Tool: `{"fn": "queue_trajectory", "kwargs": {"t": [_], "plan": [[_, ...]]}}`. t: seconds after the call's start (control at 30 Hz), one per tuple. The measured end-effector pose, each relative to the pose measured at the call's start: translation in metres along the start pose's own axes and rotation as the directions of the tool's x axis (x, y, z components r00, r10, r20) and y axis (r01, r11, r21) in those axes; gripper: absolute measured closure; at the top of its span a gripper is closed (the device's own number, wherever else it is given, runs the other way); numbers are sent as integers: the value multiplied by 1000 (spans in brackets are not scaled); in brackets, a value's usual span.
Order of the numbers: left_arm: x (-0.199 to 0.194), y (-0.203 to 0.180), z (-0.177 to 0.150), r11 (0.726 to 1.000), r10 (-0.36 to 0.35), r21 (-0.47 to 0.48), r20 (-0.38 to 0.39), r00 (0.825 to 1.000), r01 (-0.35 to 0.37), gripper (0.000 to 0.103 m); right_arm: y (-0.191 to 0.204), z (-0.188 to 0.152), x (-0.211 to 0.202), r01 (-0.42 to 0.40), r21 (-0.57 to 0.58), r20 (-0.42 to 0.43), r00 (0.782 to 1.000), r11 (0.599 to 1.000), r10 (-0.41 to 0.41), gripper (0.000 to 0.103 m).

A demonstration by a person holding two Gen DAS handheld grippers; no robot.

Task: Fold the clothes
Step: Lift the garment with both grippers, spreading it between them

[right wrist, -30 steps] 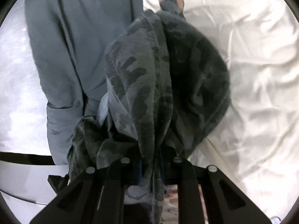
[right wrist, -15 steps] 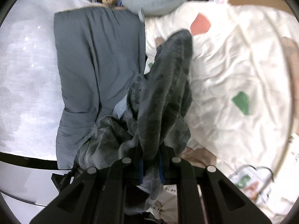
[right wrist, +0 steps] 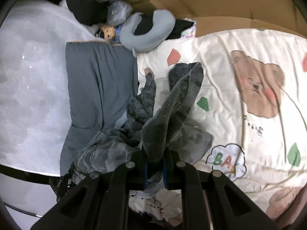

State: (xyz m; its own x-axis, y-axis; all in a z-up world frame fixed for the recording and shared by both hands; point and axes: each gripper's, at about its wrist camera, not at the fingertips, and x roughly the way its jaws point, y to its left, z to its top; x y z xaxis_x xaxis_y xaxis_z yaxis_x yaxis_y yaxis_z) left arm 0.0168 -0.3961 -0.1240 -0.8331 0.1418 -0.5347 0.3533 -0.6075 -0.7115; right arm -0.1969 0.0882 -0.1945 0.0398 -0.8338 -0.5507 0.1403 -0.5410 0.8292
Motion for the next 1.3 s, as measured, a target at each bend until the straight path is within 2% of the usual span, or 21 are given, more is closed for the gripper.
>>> {"fn": "queue_trajectory", "kwargs": {"t": [0.3, 0.53, 0.73, 0.93, 1.3], "plan": [[-11, -45, 4, 996, -78, 31, -18, 997, 79, 95, 9, -25, -72, -32, 2, 112, 993, 999, 32, 93], [-39, -89, 16, 985, -160, 71, 14, 987, 159, 95, 41, -37, -127, -68, -61, 188, 979, 996, 79, 93], [-79, -136, 34, 961, -251, 137, 69, 966, 240, 95, 70, -43, -165, -99, -120, 238, 963, 988, 126, 93], [-117, -188, 50, 924, -341, 218, 104, 934, 313, 95, 91, -51, -199, -132, -161, 284, 943, 978, 174, 93], [-165, -258, 58, 881, -427, 286, 134, 894, 377, 95, 129, -60, -270, -177, -247, 352, 900, 953, 258, 93]]}}
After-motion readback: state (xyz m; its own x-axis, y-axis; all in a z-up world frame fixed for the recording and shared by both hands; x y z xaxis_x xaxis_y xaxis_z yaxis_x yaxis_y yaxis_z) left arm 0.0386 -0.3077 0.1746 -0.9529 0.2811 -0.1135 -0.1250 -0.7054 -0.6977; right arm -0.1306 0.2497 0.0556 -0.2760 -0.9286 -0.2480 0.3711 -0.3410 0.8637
